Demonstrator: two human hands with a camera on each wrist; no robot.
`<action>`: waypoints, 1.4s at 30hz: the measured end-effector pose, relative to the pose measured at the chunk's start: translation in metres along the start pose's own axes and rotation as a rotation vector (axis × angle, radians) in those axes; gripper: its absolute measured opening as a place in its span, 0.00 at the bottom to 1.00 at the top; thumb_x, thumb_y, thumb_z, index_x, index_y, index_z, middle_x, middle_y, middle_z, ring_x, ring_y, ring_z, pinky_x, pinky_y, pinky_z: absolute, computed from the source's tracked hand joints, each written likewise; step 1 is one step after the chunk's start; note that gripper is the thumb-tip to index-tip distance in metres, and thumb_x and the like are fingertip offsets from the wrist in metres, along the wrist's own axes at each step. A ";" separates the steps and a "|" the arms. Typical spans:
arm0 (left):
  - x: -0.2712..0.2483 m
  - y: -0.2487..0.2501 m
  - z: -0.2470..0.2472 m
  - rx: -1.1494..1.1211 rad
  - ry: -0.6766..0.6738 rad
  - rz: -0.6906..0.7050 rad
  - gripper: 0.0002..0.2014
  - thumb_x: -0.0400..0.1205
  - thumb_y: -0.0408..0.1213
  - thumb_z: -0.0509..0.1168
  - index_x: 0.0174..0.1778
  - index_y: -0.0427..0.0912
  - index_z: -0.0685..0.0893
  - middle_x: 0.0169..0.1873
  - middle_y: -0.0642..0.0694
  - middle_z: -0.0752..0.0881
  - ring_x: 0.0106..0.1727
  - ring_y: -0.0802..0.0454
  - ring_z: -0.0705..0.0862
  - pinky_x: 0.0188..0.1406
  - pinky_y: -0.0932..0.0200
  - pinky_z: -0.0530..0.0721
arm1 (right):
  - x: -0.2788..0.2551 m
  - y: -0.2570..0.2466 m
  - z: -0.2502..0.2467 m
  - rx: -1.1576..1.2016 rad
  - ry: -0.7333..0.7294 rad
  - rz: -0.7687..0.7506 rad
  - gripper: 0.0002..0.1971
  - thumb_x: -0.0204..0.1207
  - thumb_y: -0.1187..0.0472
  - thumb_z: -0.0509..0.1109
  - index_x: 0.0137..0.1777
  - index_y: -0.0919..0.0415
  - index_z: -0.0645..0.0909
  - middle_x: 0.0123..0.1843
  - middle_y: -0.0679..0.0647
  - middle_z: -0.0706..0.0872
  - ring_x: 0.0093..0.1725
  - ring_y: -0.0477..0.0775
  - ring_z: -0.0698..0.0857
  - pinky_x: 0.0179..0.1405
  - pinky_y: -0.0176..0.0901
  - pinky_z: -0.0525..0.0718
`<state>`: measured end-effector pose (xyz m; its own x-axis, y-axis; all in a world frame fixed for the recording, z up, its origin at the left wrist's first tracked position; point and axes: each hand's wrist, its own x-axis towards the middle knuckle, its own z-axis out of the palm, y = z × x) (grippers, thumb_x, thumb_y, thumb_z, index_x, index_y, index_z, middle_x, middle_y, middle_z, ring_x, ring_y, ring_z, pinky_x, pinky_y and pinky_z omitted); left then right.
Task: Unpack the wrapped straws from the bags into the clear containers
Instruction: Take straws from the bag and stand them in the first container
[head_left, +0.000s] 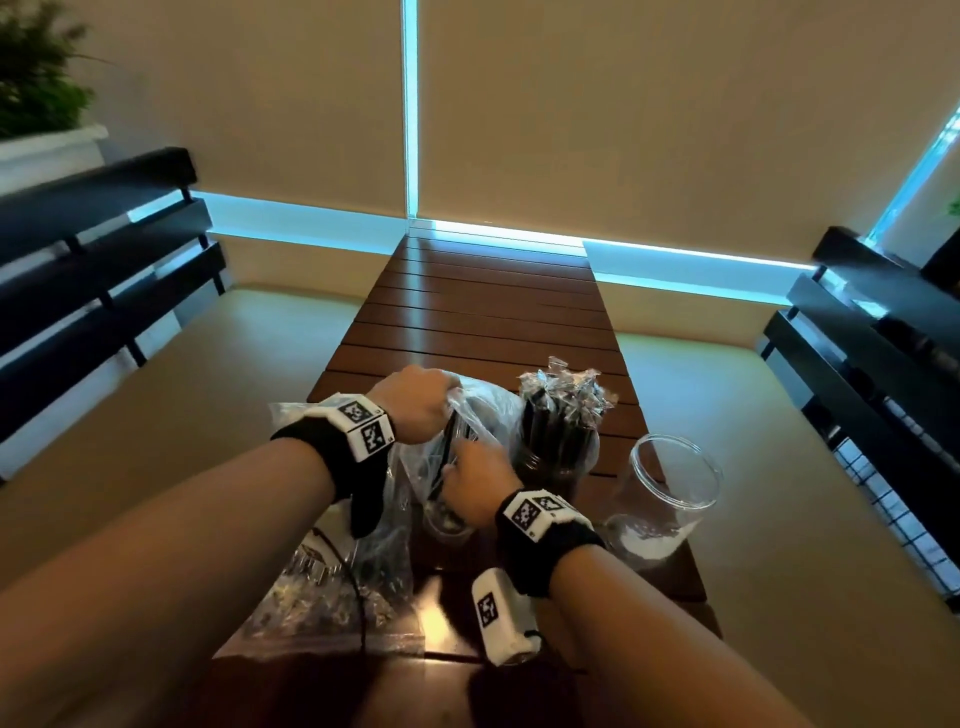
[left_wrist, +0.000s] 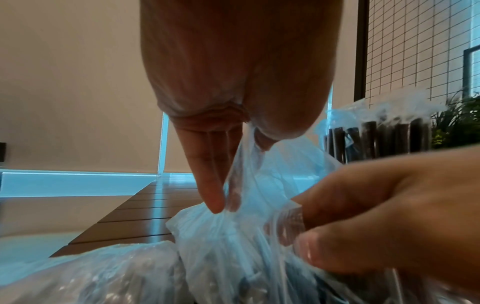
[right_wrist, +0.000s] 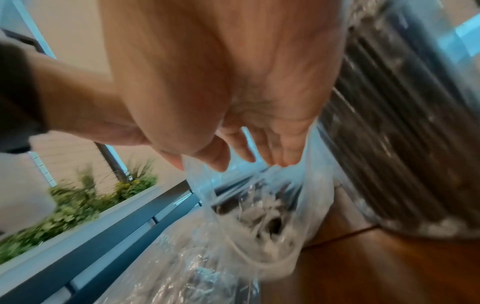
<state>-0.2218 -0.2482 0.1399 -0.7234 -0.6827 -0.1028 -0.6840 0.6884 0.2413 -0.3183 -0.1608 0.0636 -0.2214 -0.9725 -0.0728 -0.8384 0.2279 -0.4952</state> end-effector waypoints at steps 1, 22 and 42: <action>-0.001 0.001 -0.002 -0.005 -0.001 0.011 0.16 0.83 0.36 0.56 0.63 0.44 0.83 0.60 0.40 0.87 0.59 0.37 0.85 0.58 0.45 0.82 | 0.004 -0.001 0.003 0.026 0.047 0.036 0.09 0.81 0.58 0.62 0.50 0.64 0.80 0.57 0.66 0.85 0.59 0.68 0.83 0.54 0.49 0.81; -0.008 -0.046 0.008 -0.180 -0.157 -0.364 0.12 0.84 0.34 0.59 0.58 0.32 0.80 0.56 0.34 0.83 0.52 0.42 0.82 0.48 0.56 0.78 | 0.047 -0.026 0.032 0.314 -0.350 0.304 0.07 0.80 0.51 0.70 0.50 0.54 0.83 0.56 0.56 0.84 0.62 0.60 0.82 0.66 0.53 0.81; 0.005 -0.049 0.052 -0.521 -0.054 -0.441 0.10 0.74 0.42 0.76 0.31 0.42 0.84 0.39 0.43 0.90 0.45 0.44 0.88 0.39 0.57 0.85 | 0.057 -0.017 0.015 0.727 -0.357 0.497 0.14 0.81 0.70 0.59 0.33 0.60 0.70 0.20 0.51 0.76 0.16 0.46 0.75 0.19 0.29 0.72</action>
<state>-0.1966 -0.2724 0.0774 -0.4006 -0.8496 -0.3432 -0.7911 0.1318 0.5973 -0.3093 -0.2213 0.0550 -0.2033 -0.7568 -0.6212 -0.1471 0.6508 -0.7448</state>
